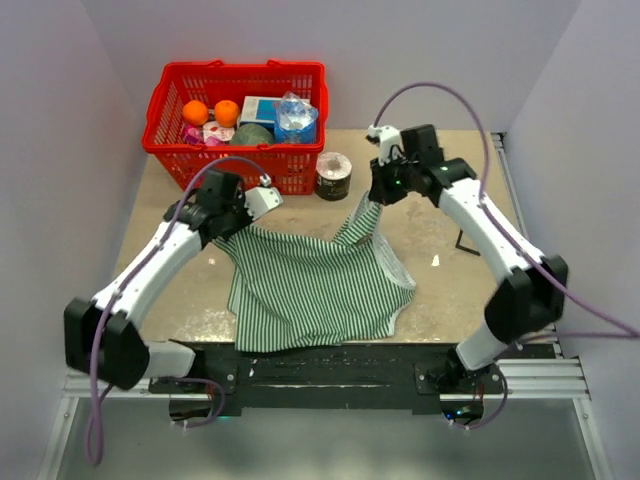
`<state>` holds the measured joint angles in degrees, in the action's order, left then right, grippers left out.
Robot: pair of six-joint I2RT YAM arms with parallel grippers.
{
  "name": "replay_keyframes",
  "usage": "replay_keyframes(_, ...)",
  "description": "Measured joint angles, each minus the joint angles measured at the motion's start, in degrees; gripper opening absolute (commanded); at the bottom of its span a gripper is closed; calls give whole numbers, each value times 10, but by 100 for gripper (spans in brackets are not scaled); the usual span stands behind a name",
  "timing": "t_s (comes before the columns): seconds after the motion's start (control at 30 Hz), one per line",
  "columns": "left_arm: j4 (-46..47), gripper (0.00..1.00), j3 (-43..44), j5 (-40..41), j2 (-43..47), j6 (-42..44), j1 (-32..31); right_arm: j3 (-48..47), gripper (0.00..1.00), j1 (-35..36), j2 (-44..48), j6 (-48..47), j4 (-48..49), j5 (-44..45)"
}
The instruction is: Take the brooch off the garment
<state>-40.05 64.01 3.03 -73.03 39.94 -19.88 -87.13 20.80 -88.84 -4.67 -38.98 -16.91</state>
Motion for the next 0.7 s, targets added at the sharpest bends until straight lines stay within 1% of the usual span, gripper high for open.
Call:
replay_keyframes(0.03, 18, 0, -1, 9, -37, -12, 2, 9, 3, -2, -31, 7, 4, 5)
replay_keyframes(0.07, 31, 0, 0, 15, -60, -20, 3, 14, 11, -3, -58, 15, 7, 9)
replay_keyframes(0.1, 46, 9, 0, 21, -82, -31, 4, 17, 30, -6, -83, 23, 11, 10)
replay_keyframes(0.13, 57, 33, 0, 26, -99, -42, 7, 19, 36, -8, -100, 30, 13, 10)
replay_keyframes(0.17, 64, 41, 0, 31, -112, -53, 8, 19, 41, -11, -117, 38, 15, 11)
replay_keyframes(0.23, 71, 52, 0, 37, -123, -75, 10, 21, 51, -18, -136, 50, 23, 12)
replay_keyframes(0.3, 77, 54, 0, 39, -122, -95, 11, 22, 54, -26, -138, 58, 28, 15)
replay_keyframes(0.37, 80, 56, 1, 37, -113, -120, 11, 22, 54, -35, -131, 59, 38, 20)
replay_keyframes(0.47, 83, 56, 7, 3, -87, -148, 11, 22, 42, -49, -111, 48, 44, 28)
replay_keyframes(0.5, 87, 56, 8, -17, -78, -153, 11, 22, 40, -53, -100, 39, 44, 25)
replay_keyframes(0.53, 94, 56, 8, -45, -65, -158, 11, 22, 39, -55, -89, 26, 44, 21)
replay_keyframes(0.6, 109, 54, 7, -111, -42, -164, 10, 23, 32, -58, -66, 0, 43, 6)
replay_keyframes(0.7, 141, 45, -8, -214, -24, -165, 5, 28, 22, -53, -45, -52, 38, -34)
